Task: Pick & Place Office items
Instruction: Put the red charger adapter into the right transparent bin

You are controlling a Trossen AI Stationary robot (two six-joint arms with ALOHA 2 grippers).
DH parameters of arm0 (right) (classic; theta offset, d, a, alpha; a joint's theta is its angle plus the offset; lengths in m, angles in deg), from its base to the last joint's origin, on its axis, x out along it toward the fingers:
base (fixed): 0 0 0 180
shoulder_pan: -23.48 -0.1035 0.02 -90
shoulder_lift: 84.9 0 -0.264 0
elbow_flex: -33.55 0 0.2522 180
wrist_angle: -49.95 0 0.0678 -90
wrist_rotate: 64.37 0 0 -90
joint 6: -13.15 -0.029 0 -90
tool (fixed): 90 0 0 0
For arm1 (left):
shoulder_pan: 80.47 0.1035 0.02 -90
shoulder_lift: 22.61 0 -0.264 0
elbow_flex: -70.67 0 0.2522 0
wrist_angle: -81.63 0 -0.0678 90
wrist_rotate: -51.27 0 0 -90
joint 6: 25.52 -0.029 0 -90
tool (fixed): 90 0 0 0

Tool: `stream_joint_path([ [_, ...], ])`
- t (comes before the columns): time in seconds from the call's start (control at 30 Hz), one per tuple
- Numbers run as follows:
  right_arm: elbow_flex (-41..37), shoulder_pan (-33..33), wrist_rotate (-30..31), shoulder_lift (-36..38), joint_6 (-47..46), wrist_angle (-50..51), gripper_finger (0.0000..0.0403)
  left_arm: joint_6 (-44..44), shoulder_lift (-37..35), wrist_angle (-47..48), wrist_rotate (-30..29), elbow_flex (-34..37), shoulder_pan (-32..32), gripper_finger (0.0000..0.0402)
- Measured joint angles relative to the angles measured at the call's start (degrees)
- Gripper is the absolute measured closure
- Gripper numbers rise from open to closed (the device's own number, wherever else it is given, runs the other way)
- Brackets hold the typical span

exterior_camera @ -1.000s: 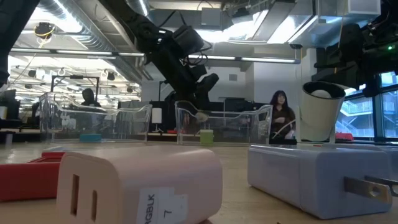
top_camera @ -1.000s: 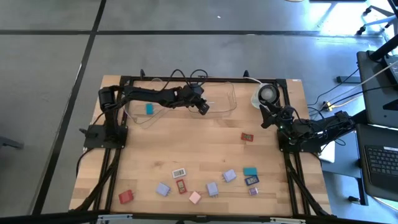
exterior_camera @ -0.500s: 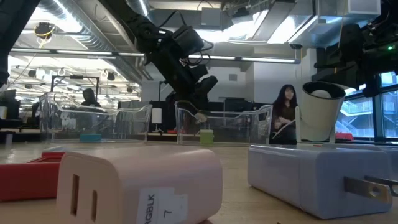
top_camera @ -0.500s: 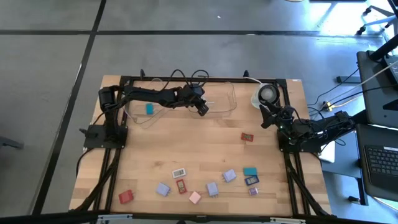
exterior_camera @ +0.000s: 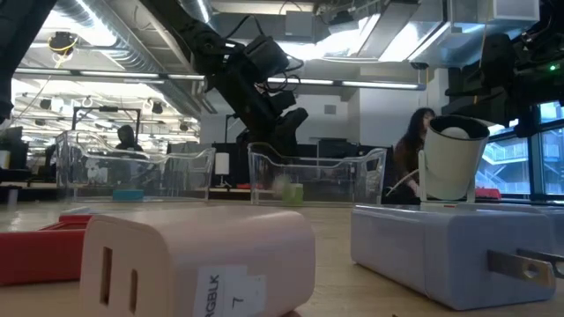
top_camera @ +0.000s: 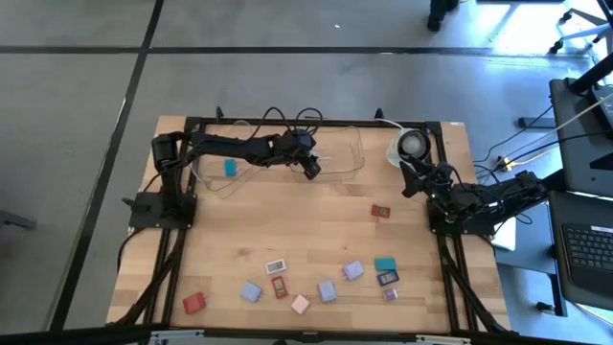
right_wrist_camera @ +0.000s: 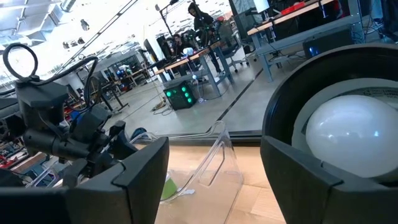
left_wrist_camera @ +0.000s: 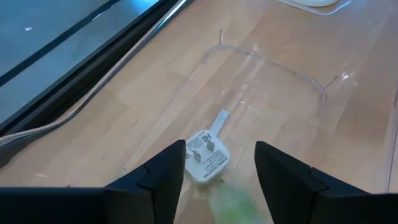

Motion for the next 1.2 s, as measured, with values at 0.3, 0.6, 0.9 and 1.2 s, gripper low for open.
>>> stream_joint_path([
  [0.3, 0.0, 0.0, -0.02, 0.0, -0.01, -0.02, 0.0145, -0.02, -5.75, -1.46, 1.6, -0.02, -0.49, 0.0181],
  [0.6, 0.01, 0.01, -0.02, 0.0, -0.01, 0.0, 0.0145, 1.05, -14.77, 0.53, 15.27, -0.07, -5.86, 0.018],
  [0.9, 0.0, 0.01, -0.04, 0.0, 0.0, -0.02, 0.0145, 11.35, -23.2, 24.13, 23.5, -0.07, -14.56, 0.018],
  [1.2, 0.01, 0.01, -0.08, 0.0, -0.01, -0.02, 0.0145, 38.53, -24.5, 55.85, 24.03, -0.07, -33.35, 0.018],
])
